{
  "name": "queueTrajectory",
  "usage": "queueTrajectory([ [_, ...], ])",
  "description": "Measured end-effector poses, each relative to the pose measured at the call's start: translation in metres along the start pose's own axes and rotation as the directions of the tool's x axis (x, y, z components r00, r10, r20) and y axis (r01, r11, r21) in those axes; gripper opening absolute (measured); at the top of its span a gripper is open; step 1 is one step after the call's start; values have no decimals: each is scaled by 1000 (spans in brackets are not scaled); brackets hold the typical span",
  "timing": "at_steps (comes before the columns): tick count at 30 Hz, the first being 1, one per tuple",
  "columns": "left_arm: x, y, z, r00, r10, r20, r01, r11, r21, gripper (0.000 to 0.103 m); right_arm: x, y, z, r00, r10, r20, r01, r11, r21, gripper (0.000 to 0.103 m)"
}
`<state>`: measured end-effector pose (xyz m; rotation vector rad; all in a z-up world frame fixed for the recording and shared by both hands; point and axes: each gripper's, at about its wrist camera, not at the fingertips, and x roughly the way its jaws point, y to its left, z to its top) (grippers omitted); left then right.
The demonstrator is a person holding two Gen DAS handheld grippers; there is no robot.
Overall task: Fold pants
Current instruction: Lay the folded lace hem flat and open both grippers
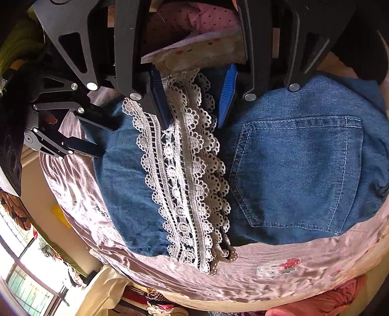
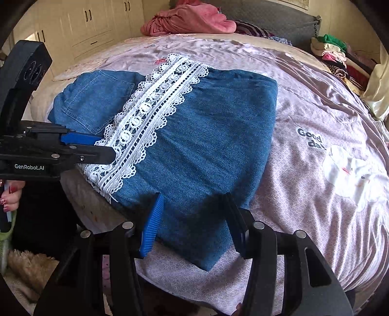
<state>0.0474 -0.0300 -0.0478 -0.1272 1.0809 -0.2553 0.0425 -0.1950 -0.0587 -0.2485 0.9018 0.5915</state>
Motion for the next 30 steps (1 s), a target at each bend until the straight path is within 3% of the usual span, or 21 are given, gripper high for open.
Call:
queueTrajectory([
  [17, -25, -1, 0, 998, 11, 64, -11, 1000, -6, 36, -23, -10, 3, 1000, -8, 22, 7, 998, 63, 55],
  [30, -39, -2, 2, 995, 27, 95, -27, 1000, -8, 49, -39, -14, 7, 997, -46, 55, 41, 996, 81, 63],
])
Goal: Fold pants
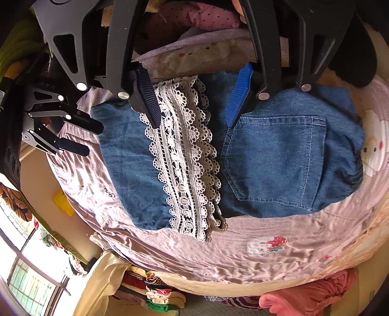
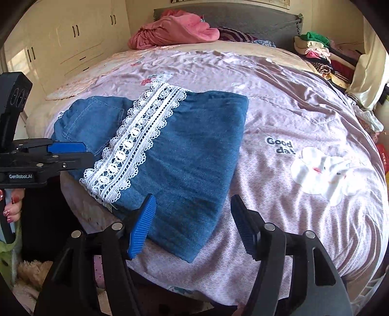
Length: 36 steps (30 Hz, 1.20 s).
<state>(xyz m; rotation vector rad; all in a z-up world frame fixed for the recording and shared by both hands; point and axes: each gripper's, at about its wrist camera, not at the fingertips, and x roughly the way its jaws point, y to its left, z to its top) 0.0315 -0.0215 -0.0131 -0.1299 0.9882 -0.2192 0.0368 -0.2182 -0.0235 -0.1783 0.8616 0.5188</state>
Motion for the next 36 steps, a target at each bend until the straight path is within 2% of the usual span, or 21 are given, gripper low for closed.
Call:
queueTrajectory([
  [14, -15, 6, 3, 999, 34, 41, -34, 999, -16, 71, -9, 2, 7, 999, -26, 19, 26, 1000, 4, 74],
  [22, -30, 16, 5, 993, 81, 88, -78, 996, -36, 82, -16, 4, 20, 999, -27, 40, 26, 1000, 16, 78],
  [25, -36, 24, 4, 990, 97, 106, -92, 994, -52, 86, -18, 9, 29, 998, -26, 52, 25, 1000, 7, 86],
  [27, -40, 29, 3, 985, 123, 124, -115, 991, -67, 92, -18, 14, 37, 998, -13, 58, 13, 1000, -6, 87],
  [36, -50, 70, -3, 975, 176, 139, -154, 976, -157, 93, -7, 44, 75, 997, 22, 70, -15, 995, -98, 92],
])
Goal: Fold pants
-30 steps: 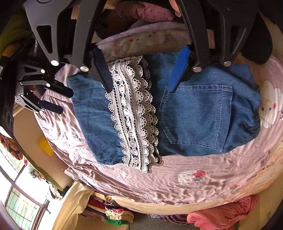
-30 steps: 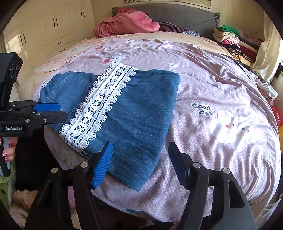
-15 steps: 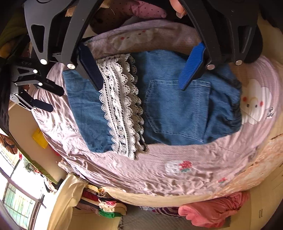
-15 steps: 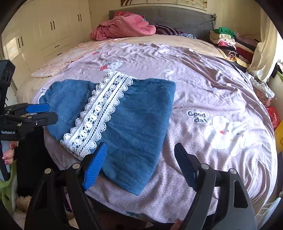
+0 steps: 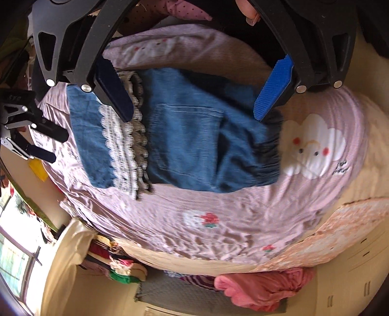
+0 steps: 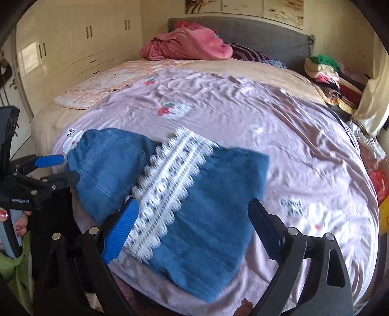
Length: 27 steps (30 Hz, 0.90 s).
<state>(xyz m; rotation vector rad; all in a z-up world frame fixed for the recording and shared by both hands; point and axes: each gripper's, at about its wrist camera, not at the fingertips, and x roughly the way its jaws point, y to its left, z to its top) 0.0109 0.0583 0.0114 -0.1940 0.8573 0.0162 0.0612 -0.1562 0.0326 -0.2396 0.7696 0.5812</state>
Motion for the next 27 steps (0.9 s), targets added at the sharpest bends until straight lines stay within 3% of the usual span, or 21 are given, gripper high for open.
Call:
queueTrajectory([
  [5, 1, 28, -2, 999, 50, 21, -49, 998, -50, 93, 19, 21, 24, 1000, 27, -15, -28, 998, -63, 93],
  [12, 9, 69, -6, 999, 53, 3, -52, 986, -156, 93, 46, 52, 51, 994, 99, -46, -104, 988, -112, 94],
  [20, 32, 82, -16, 998, -38, -42, 28, 974, -224, 93, 77, 78, 83, 978, 188, -86, -199, 968, -155, 94],
  [27, 45, 77, -19, 995, -93, -39, 81, 970, -231, 93, 105, 101, 106, 947, 282, -151, -308, 933, -187, 94],
])
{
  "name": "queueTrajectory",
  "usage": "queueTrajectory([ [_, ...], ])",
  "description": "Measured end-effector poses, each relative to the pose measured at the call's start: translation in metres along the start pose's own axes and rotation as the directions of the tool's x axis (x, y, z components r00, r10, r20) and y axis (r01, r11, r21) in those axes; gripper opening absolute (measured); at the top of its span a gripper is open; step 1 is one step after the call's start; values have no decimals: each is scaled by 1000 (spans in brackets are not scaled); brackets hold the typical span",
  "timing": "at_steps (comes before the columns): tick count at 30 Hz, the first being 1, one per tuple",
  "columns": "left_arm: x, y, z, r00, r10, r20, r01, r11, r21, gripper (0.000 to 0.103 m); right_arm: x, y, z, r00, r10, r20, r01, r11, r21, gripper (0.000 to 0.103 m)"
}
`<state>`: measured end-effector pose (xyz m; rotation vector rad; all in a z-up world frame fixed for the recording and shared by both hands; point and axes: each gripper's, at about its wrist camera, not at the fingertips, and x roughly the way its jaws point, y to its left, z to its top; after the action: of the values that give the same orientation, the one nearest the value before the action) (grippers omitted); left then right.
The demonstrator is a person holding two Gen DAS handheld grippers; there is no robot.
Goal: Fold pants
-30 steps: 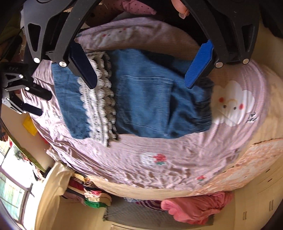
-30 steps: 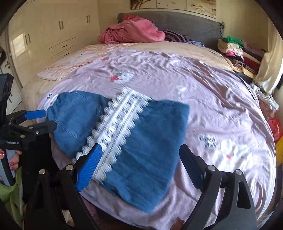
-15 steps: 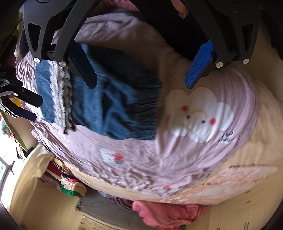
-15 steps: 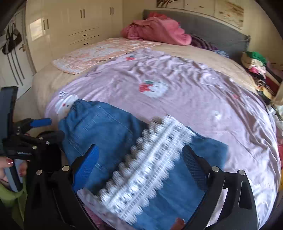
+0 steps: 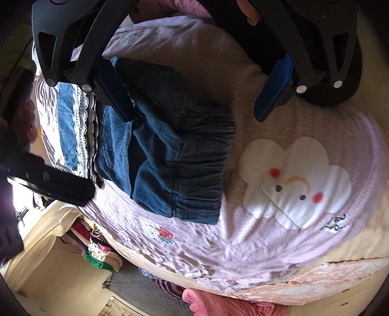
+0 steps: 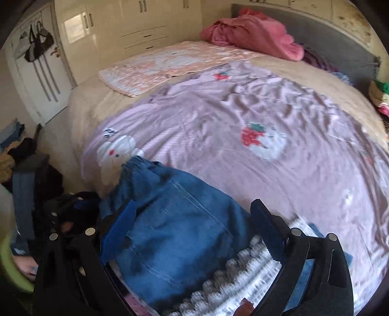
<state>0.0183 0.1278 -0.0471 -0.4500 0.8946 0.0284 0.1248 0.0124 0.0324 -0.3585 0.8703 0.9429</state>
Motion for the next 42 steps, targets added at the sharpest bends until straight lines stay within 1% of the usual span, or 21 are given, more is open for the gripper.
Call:
queueTrajectory([
  [4, 6, 0, -1, 1000, -11, -6, 11, 1000, -4, 93, 16, 11, 9, 999, 42, -30, -43, 998, -49, 94],
  [6, 7, 0, -1, 1000, -18, -7, 18, 1000, -5, 93, 26, 15, 13, 996, 76, -47, -79, 995, -63, 94],
  [12, 10, 1, 0, 1000, -21, -7, 21, 1000, -6, 92, 52, 22, 23, 990, 108, -87, -115, 990, -79, 94],
  [16, 11, 2, -1, 1000, -24, -6, 24, 1000, -5, 91, 70, 24, 25, 984, 130, -120, -140, 987, -82, 92],
  [17, 11, 2, -1, 1000, -24, -4, 24, 1000, -3, 90, 76, 22, 25, 982, 136, -133, -147, 986, -73, 89],
  [18, 11, 2, -1, 1000, -24, -1, 24, 1000, 2, 90, 81, 21, 25, 978, 146, -148, -156, 986, -62, 81],
  [20, 12, 2, -1, 1000, -25, 1, 25, 1000, 4, 89, 91, 19, 24, 972, 163, -171, -172, 984, -43, 73],
  [22, 12, 3, -1, 1000, -27, 4, 27, 1000, 4, 88, 99, 20, 22, 958, 215, -188, -223, 975, -20, 50],
  [23, 13, 3, 0, 1000, -27, 4, 27, 1000, 4, 88, 102, 20, 20, 952, 238, -193, -244, 970, -8, 47],
  [25, 13, 3, 0, 999, -32, 7, 32, 999, 12, 88, 101, 22, 18, 949, 246, -196, -255, 967, -22, 42],
  [27, 9, 1, 1, 998, -53, 21, 52, 998, 19, 88, 90, 19, 19, 946, 271, -176, -278, 960, -16, 37],
  [28, 6, 0, 2, 997, -76, 33, 76, 997, 17, 88, 84, 17, 19, 944, 285, -165, -290, 957, -11, 35],
  [31, 0, -4, 3, 994, -93, 51, 92, 996, 23, 88, 59, 5, 17, 933, 347, -99, -347, 938, 19, 33],
  [32, -2, -5, 4, 993, -103, 53, 102, 995, 19, 88, 47, -2, 14, 926, 372, -69, -370, 928, 37, 33],
  [34, -6, -8, 6, 989, -138, 58, 138, 990, 9, 88, 31, -11, 12, 920, 392, -32, -390, 920, 44, 32],
  [35, -8, -11, 8, 985, -159, 62, 158, 987, 11, 88, 20, -17, 8, 915, 403, -6, -402, 914, 47, 32],
  [38, -13, -29, 12, 966, -251, 62, 250, 968, 29, 88, -11, -37, -3, 906, 419, 62, -422, 905, 56, 32],
  [39, -14, -38, 13, 958, -283, 51, 281, 959, 40, 86, -22, -44, -8, 905, 418, 85, -423, 904, 56, 32],
  [41, -13, -54, 12, 949, -315, 30, 313, 948, 54, 82, -38, -58, -18, 903, 413, 118, -422, 904, 63, 32],
  [42, -12, -63, 11, 945, -327, 19, 325, 943, 65, 82, -47, -66, -24, 904, 405, 136, -417, 907, 66, 32],
])
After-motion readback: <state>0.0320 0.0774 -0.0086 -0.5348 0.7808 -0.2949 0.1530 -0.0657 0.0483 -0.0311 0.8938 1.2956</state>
